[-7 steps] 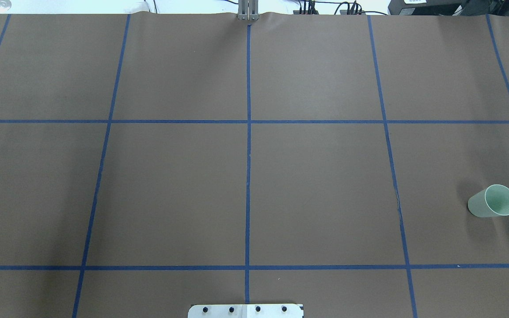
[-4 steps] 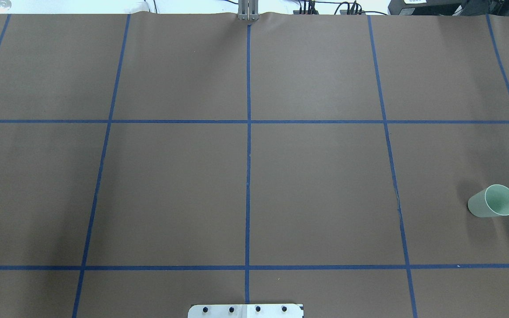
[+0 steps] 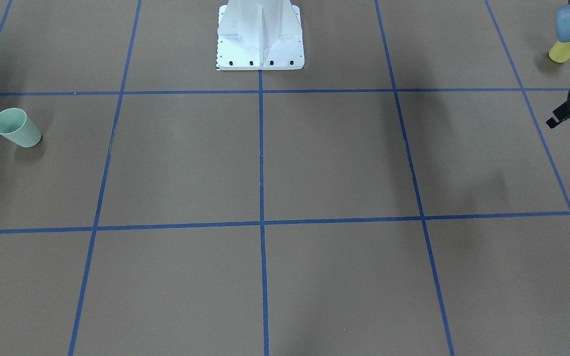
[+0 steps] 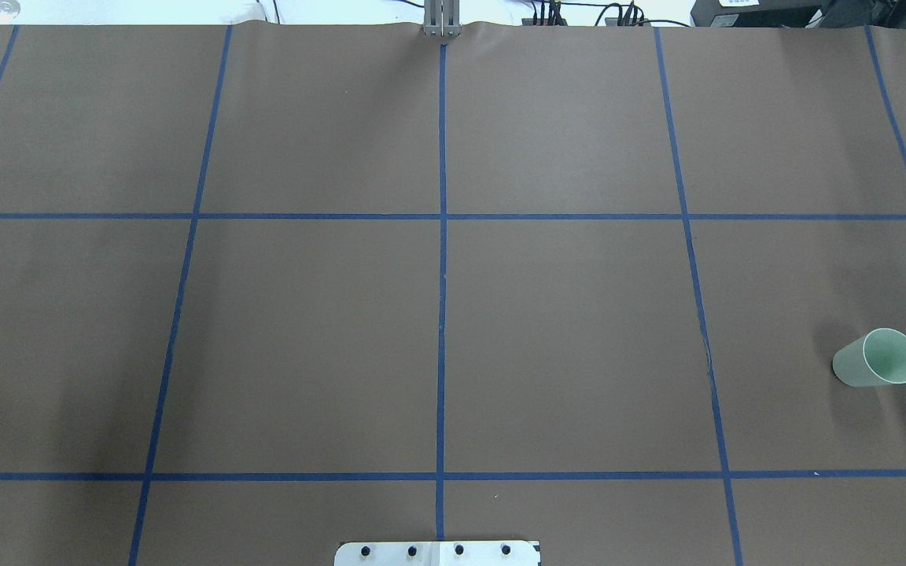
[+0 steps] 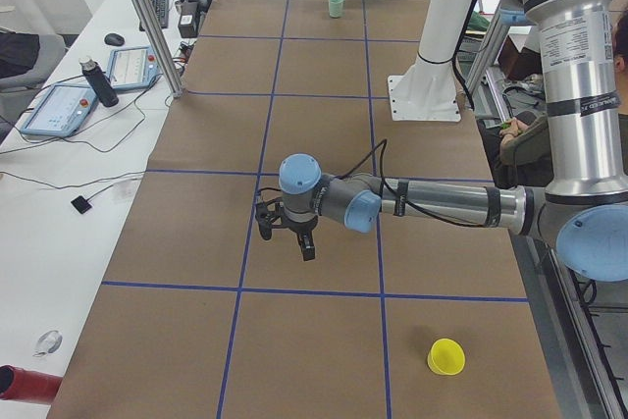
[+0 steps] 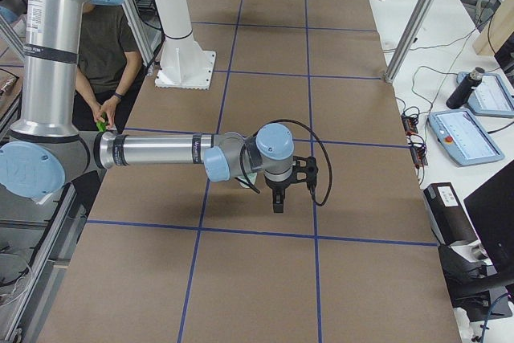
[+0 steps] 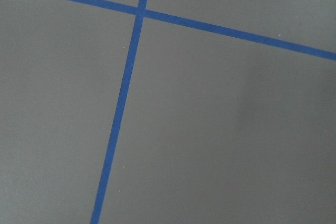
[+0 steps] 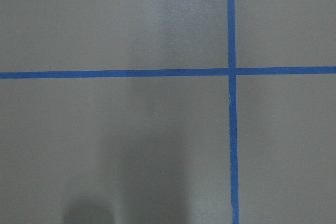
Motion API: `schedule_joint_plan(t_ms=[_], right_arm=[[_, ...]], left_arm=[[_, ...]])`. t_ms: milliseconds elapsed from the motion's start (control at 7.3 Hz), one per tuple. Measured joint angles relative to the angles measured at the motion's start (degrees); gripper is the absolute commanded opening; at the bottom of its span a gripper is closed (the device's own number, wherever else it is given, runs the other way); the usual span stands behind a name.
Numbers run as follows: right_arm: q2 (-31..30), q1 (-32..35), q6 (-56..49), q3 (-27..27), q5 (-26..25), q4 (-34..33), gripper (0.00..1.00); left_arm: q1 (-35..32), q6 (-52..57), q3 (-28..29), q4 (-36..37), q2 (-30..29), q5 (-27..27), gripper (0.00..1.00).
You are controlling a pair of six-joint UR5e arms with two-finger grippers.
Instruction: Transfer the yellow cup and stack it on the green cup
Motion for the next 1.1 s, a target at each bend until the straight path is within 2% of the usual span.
schedule_joint_plan(t_ms=[274,685,1095], right_arm=[[0.0,-0.4,0.2,-0.2,0.1,-0.1,1.0],[0.2,-1.6,0.5,-0.9,-0.1,-0.1,1.0],[1.5,-3.0,0.7,-1.6,-0.5,0.2,1.0]], left_arm=[[3.1,-12.3,-0.1,-0.2,-0.9,4.1,1.0],[9.7,-28.6,0.2,-1.9,-0.6,17.6,1.0],[15.3,-43.2,1.4,-1.6,2.1,30.8,0.99]])
